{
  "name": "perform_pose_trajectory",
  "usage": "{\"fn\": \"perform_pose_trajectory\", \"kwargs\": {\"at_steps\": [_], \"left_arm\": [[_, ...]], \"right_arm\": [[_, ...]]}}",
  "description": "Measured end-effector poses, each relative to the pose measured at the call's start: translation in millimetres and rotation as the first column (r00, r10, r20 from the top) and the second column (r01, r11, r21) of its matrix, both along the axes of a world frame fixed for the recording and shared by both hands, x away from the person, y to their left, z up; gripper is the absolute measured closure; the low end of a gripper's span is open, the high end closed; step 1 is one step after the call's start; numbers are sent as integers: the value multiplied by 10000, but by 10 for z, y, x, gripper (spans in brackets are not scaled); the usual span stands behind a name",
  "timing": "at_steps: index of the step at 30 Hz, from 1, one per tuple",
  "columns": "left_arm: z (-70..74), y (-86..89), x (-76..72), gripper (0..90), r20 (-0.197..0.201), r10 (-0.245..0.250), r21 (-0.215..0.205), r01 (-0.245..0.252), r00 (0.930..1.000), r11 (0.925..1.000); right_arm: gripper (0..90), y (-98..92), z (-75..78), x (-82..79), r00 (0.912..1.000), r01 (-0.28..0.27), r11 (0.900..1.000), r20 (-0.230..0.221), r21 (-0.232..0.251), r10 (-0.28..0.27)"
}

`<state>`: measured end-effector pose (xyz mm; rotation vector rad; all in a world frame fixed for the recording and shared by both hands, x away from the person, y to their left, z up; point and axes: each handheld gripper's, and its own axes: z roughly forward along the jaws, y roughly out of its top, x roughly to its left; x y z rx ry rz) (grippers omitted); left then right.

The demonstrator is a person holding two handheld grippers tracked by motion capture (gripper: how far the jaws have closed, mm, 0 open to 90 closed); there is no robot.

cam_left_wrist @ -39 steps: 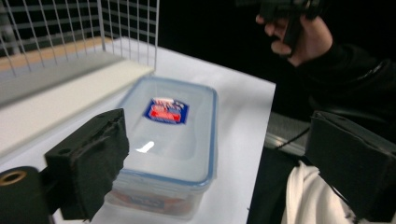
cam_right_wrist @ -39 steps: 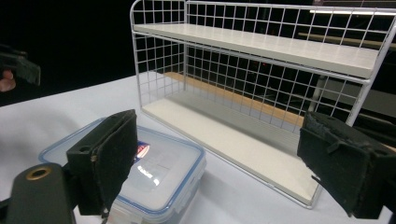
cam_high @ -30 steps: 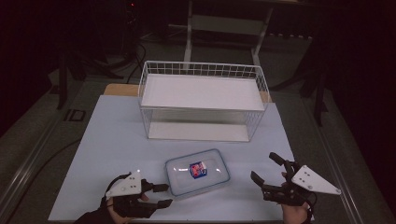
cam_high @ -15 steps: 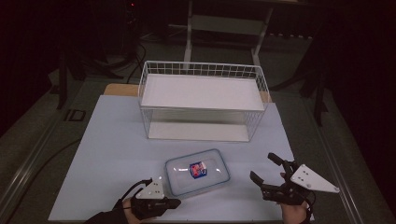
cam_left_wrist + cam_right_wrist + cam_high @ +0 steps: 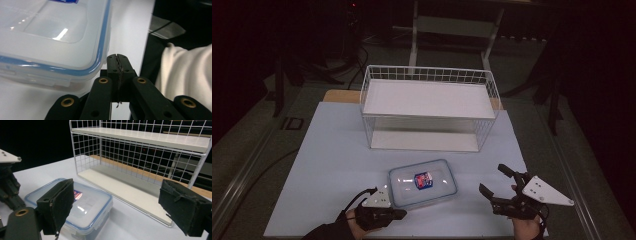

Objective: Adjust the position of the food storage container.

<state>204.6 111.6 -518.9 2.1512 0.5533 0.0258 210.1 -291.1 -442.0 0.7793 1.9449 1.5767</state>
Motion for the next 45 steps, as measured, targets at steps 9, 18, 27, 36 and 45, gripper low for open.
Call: {"fn": "perform_pose_trajectory", "kwargs": {"at_steps": [9,18,27,36,45], "left_arm": [[6,53,69,897,157,360,220,-363,9992,9991],[-38,119,173,896,-6,774,232,-774,9970,9967],[-61,169,277,896,-29,1155,220,-1154,9933,9931],[217,337,244,896,820,1425,-333,-1402,9864,9896],[182,591,602,896,1055,2675,-71,-2683,9578,9633]], "right_arm": [[128,-3,-6,5,10000,-9,10000,9,-19,9],[128,4,-12,9,10000,-50,10000,-84,-5,50],[128,8,-11,9,9999,-115,9999,-89,-22,115],[128,23,-13,7,9998,-163,9998,-108,-60,163],[129,25,-11,8,9999,-141,9999,-96,-24,141]]}}
